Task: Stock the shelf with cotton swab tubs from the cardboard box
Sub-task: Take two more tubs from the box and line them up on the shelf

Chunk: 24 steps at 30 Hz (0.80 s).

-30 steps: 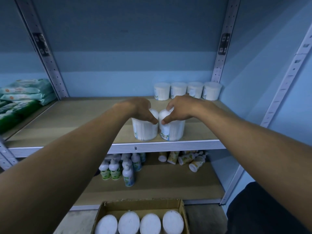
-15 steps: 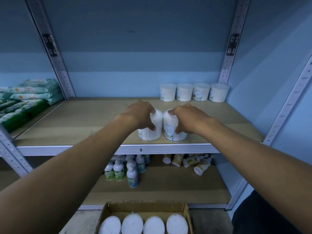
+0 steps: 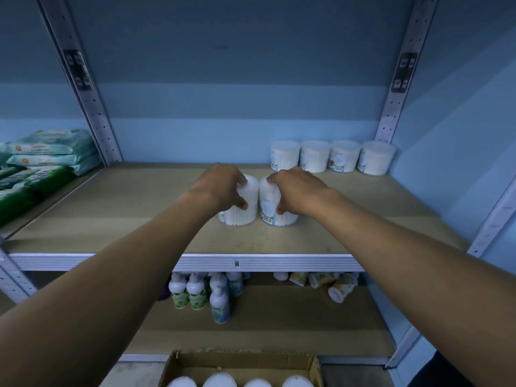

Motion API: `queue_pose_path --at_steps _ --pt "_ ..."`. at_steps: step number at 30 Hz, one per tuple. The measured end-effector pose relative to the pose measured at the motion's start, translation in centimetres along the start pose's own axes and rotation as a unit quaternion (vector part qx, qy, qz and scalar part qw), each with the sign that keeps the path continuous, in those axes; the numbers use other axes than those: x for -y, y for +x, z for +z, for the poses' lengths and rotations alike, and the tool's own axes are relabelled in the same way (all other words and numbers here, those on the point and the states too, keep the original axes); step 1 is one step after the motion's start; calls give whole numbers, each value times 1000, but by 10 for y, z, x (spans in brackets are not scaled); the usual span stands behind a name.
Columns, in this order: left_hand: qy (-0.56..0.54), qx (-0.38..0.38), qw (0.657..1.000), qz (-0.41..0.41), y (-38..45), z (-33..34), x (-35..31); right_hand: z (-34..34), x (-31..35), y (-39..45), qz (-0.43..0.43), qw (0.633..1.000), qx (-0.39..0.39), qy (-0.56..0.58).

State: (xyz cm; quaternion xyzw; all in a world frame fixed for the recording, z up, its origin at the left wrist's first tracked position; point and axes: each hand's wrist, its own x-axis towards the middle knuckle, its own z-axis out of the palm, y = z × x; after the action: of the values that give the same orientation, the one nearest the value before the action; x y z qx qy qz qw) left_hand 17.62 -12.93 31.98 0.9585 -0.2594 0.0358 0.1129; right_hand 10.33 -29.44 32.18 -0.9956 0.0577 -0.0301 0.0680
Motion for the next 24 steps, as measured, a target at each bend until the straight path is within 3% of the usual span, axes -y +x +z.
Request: queue_pose_path --at_steps 11,24 --pt "-41 -4 998 -40 55 10 31 -4 13 61 21 999 35 -35" --pt "-40 -24 998 -40 113 15 56 11 10 129 -18 999 -17 -28"
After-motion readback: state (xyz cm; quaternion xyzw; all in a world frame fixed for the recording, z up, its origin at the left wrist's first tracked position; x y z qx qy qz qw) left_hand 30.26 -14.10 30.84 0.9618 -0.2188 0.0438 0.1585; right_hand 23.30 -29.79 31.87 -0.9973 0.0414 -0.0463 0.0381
